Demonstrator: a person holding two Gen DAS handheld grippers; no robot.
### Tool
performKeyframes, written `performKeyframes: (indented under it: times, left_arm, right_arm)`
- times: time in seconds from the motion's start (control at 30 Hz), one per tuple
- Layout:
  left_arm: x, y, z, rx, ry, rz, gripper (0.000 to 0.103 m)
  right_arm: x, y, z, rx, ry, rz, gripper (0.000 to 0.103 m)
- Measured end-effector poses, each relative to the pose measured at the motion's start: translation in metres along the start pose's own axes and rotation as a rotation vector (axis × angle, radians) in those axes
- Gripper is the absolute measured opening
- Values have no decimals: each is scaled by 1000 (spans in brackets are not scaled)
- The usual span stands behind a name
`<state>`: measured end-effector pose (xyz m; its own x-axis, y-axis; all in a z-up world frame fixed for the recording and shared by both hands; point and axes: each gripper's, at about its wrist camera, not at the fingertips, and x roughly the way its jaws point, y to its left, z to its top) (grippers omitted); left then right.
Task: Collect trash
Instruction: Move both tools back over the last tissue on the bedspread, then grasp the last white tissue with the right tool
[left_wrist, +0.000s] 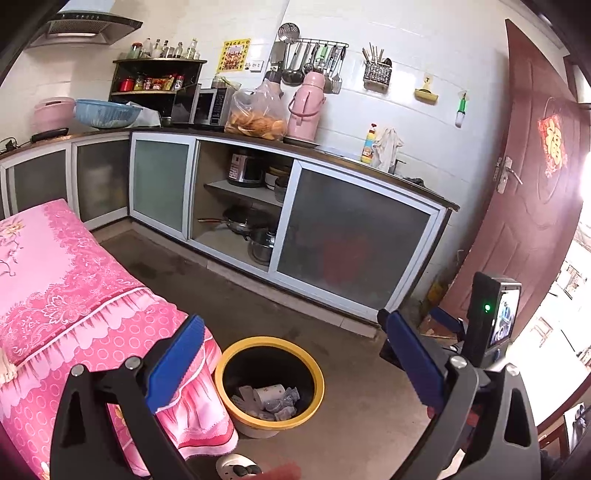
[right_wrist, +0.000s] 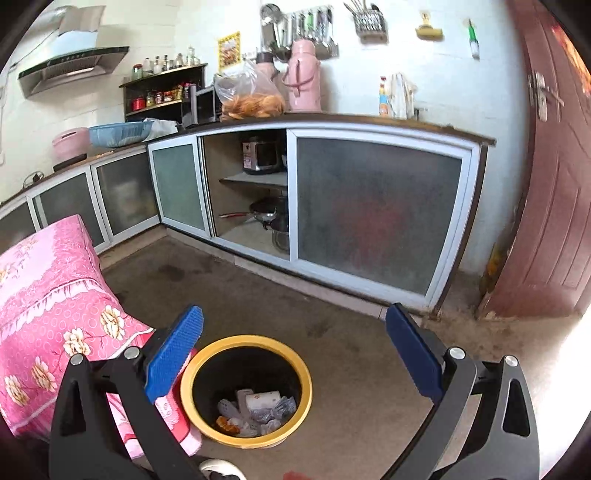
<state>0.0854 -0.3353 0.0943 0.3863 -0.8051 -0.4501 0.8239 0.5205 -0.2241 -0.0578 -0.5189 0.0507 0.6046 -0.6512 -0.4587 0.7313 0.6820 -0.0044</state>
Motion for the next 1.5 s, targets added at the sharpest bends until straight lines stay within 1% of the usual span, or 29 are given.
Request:
performKeyframes:
  times: [0.1, 0.2, 0.33, 0.37, 0.43, 0.5, 0.53, 0.57, 0.67, 0.73, 0.77, 0.83, 0.9, 0.97, 1.0, 1.07, 1.1, 1.17, 1.23, 1.3, 1.37, 1.4, 1.47, 1.5]
  left_arm:
    - [-12, 4, -1, -3, -29, 29, 95]
    - [-24, 10, -2, -14, -40, 40, 95]
    - [-48, 28, -3, -16, -64, 81, 95]
    - [-53, 33, -2, -20, -63, 81, 95]
    - [-66, 48, -4, -52, -77, 88, 95]
    - [-78, 61, -5, -81, -86, 122, 95]
    - [-85, 70, -7, -92, -97, 161, 95]
    - [-89, 74, -7, -93, -104, 182, 95]
    - [-104, 91, -11, -103, -119, 276, 95]
    - [-116, 102, -16, -112, -127, 325, 95]
    - [-122, 107, -19, -114, -131, 334, 95]
    - [-136, 117, -26, -113, -142, 364, 95]
    - [-150, 125, -31, -112, -156, 417, 95]
    - [-166, 136, -38, -119, -173, 475, 95]
    - [-172, 141, -40, -128, -178, 492, 95]
    - [-189, 158, -46, -176, -188, 539, 95]
    - [-196, 168, -49, -201, -191, 575, 95]
    - [-206, 183, -52, -239, -191, 639, 95]
    - [-219, 203, -57, -290, -190, 714, 95]
    - [-232, 219, -62, -335, -195, 765, 95]
    - [-243, 231, -68, -360, -193, 793, 95]
    - [-249, 238, -72, -372, -189, 818, 95]
    - [-255, 247, -75, -372, -173, 873, 95]
    - [-257, 248, -76, -366, -169, 889, 95]
  right_arm:
    - [-5, 10, 1, -40, -20, 31, 95]
    - [-8, 22, 3, -66, -15, 96, 95]
    - [-6, 38, 9, -45, 19, 214, 95]
    - [-6, 42, 10, -37, 24, 248, 95]
    - [-6, 52, 13, -31, 38, 313, 95]
    - [-8, 62, 16, -41, 28, 318, 95]
    - [-10, 68, 17, -55, 22, 307, 95]
    - [-12, 73, 19, -64, 14, 300, 95]
    - [-20, 85, 22, -78, -18, 343, 95]
    - [-25, 96, 23, -98, -33, 375, 95]
    - [-26, 103, 24, -114, -36, 389, 95]
    - [-30, 121, 26, -154, -25, 440, 95]
    - [-33, 138, 29, -169, -26, 489, 95]
    - [-37, 162, 31, -196, -26, 559, 95]
    - [-40, 175, 33, -204, -26, 596, 95]
    - [-45, 198, 34, -207, -29, 667, 95]
    - [-47, 211, 35, -214, -26, 703, 95]
    - [-52, 244, 34, -260, -18, 765, 95]
    - [-59, 278, 30, -319, -13, 798, 95]
    - [-63, 308, 24, -363, 10, 842, 95]
    - [-66, 338, 20, -404, 34, 888, 95]
    - [-67, 349, 19, -425, 44, 907, 95]
    - [-72, 375, 16, -463, 59, 949, 95]
    - [-74, 386, 14, -477, 70, 966, 95]
